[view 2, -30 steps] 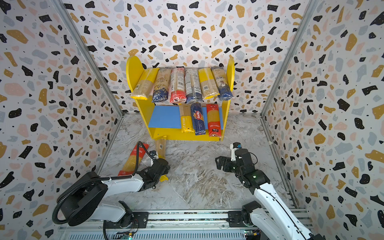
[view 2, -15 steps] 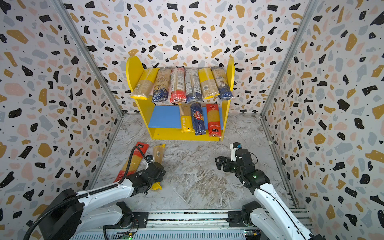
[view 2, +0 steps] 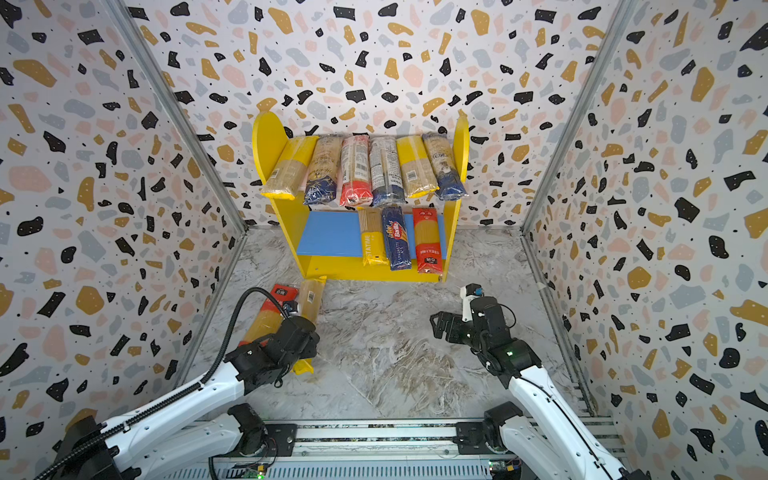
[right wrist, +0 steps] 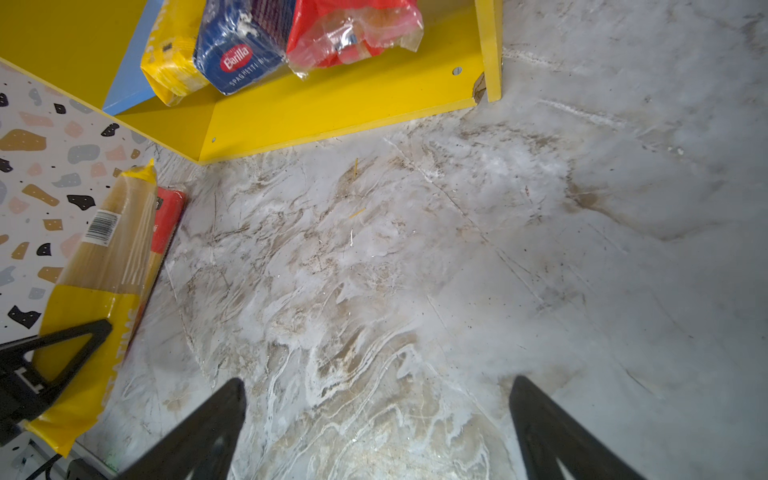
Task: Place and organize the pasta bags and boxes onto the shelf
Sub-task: 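Carry the tan bag upright to the blue shelf beside the yellow-ended bag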
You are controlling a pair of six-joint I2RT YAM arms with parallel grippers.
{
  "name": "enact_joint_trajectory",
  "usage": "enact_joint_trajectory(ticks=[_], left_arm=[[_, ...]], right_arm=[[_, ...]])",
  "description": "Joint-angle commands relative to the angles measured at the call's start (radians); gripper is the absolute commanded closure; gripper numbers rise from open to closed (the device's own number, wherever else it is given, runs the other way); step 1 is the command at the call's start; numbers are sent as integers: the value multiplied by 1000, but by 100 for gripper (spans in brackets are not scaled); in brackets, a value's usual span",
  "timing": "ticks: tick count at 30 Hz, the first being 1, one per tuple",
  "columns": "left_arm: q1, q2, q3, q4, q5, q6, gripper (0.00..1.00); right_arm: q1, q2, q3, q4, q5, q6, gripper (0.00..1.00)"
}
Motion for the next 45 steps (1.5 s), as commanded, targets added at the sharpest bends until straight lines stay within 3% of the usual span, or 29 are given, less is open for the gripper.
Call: enact_joint_trajectory(ticks=[1, 10, 20, 28, 45], left_arm=[[-5, -11, 105, 72, -88, 45, 100], [-5, 135, 279, 155, -104, 130, 100], [1, 449, 582, 207, -189, 238, 100], [56, 672, 783, 230, -181, 278, 100], [159, 945, 1093, 230, -166, 323, 100]], right_arm=[[-2, -16, 48, -15, -2, -11, 1], [-1, -14, 69, -23, -3, -24, 1], [-2, -14, 79, -25, -5, -30, 1], [-5, 4, 81, -28, 25, -44, 1], [-41, 91, 106, -10, 39, -60, 1]])
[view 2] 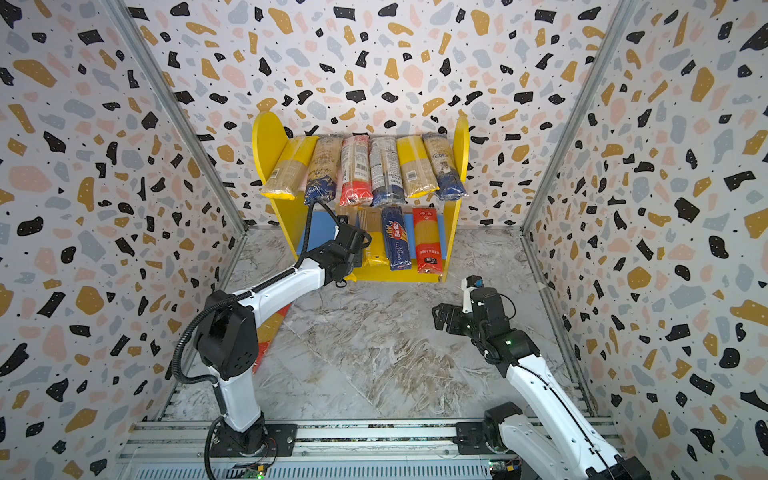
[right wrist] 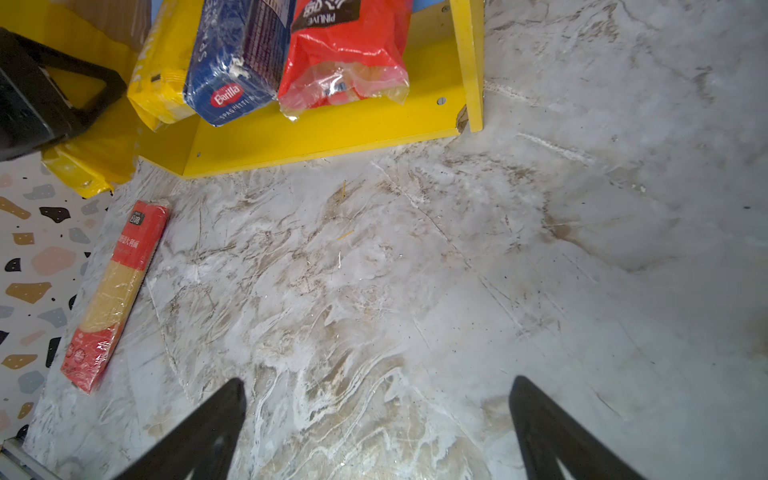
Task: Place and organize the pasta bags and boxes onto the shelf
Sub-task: 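Carry the tan bag upright to the blue shelf beside the yellow-ended bag, then lower the tan bag onto the blue shelf and open the left gripper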
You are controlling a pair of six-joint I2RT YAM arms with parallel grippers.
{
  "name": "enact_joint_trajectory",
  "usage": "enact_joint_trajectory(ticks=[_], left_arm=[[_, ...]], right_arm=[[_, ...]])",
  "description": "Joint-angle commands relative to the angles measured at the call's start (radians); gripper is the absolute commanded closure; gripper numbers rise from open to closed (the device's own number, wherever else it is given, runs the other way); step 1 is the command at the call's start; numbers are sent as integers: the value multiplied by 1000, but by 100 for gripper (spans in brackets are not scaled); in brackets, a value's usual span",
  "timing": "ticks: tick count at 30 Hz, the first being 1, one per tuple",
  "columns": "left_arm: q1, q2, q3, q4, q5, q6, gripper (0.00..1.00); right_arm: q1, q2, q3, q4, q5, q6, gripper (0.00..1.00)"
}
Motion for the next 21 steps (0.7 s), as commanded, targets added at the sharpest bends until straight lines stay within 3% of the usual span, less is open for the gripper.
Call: enact_joint_trajectory(ticks=[1, 12, 18, 21], left_arm=[[23, -7, 101, 107, -50, 29, 100], [52, 46, 144, 99, -19, 20, 100], [52, 62, 151, 105, 15, 24, 45], [52, 62, 146, 108, 15, 27, 41]], right_arm=[[-12, 8, 42, -9, 14, -19, 1], [-43, 36, 44, 1, -2, -32, 1], [-51, 28, 38, -4, -4, -35, 1], [-54, 22, 44, -18, -1, -40, 1]])
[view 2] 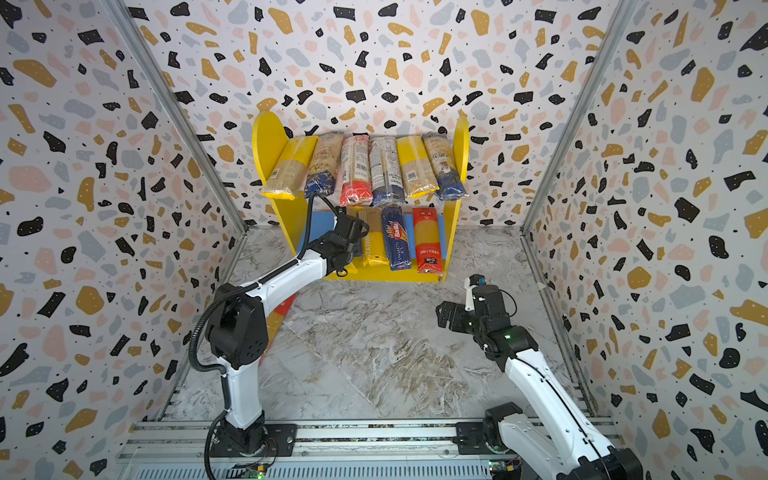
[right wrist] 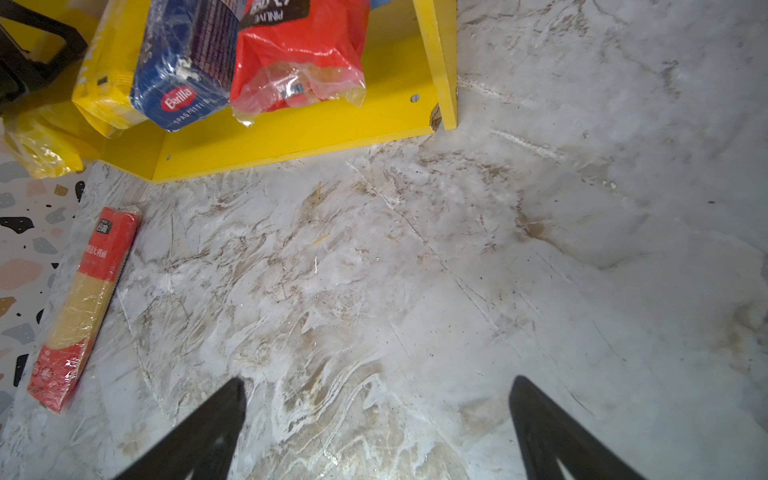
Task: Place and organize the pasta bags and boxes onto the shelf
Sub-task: 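Lower the tan bag onto the blue shelf and open the left gripper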
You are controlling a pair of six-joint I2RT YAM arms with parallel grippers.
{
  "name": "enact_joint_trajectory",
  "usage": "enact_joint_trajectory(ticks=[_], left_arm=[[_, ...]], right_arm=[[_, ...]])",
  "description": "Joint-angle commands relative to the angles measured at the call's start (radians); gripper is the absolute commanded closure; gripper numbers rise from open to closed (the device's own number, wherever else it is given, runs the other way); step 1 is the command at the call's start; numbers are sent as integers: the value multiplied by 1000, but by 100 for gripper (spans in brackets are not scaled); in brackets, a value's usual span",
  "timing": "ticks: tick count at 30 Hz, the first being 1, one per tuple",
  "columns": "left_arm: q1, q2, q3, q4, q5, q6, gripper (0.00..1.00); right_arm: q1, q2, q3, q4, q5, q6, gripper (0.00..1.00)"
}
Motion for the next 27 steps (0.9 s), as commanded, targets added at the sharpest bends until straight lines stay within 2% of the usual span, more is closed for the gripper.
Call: enact_joint_trajectory(ticks=[1, 8, 27], left_arm=[[7, -15, 46, 76, -2, 9, 40], [6, -37, 10, 67, 26, -5, 37], [-16, -207, -216, 82, 89, -22, 30]], right_arm=[[-6, -20, 42, -25, 4, -19, 1], [-17, -34, 52, -44, 10, -21, 1], [-17, -79, 53, -63, -1, -10, 1]])
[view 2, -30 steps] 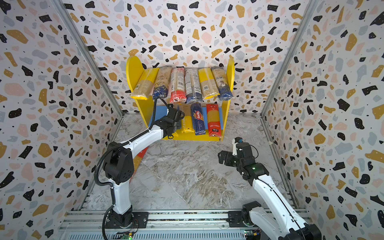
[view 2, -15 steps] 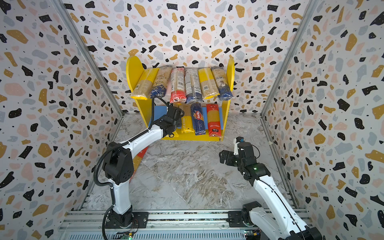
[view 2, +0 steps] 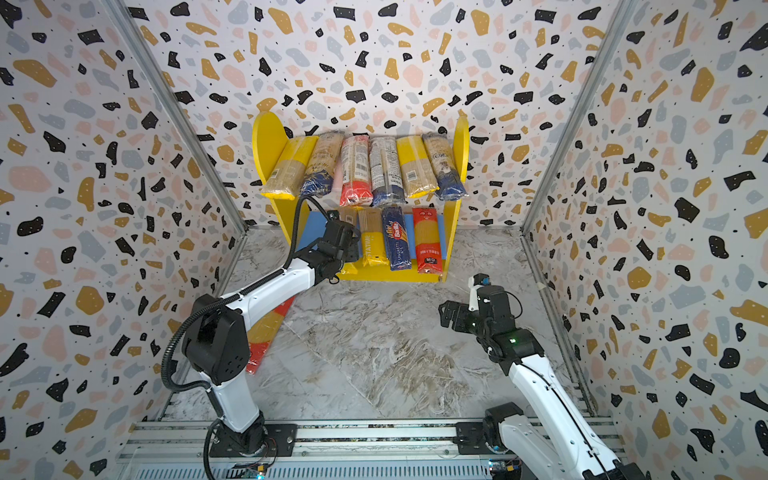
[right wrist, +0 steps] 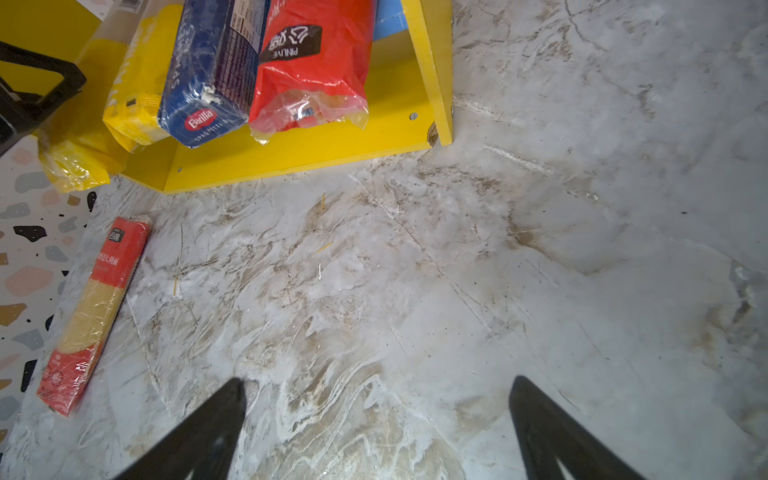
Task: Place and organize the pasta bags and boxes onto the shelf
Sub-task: 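Lower the tan bag onto the blue shelf and open the left gripper, then withdraw the left gripper and lower it onto the red-labelled bag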
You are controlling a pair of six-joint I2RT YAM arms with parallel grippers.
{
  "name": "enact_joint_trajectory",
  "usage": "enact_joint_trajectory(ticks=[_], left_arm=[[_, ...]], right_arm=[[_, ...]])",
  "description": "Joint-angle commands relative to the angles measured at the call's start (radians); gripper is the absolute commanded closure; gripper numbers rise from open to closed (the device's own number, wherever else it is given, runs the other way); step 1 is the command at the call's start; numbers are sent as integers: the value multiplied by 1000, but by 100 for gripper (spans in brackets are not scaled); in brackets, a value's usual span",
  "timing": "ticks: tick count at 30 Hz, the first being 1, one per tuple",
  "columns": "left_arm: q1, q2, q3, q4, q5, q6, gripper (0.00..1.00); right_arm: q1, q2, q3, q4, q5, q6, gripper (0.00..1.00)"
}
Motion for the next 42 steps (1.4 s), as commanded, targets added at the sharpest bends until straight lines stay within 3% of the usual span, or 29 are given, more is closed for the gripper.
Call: enact_joint_trajectory(ticks=[1, 11, 18, 27, 30, 33, 42], left_arm=[[-11, -47, -26, 26, 12, -2, 29], [-46, -146, -115, 15, 21, -9, 29], [-73, -303, -293, 1, 17, -51, 29], [-92, -576, -613, -166, -215, -203, 24], [-60, -637, -699, -186, -215, -249, 20], [30, -674, -791, -139, -138, -267, 19], [223, -640, -905, -54, -146, -309, 11]], right_arm=[[-4, -26, 40, -30, -1, -3, 1], [-2, -55, 48, -50, -3, 6, 1], [1, -90, 49, -75, 17, 7, 1], [29, -116, 36, -73, 23, -4, 1], [33, -117, 15, -46, -5, -7, 1], [35, -119, -8, -25, -27, -8, 1], [33, -151, -33, -35, -35, -31, 1]])
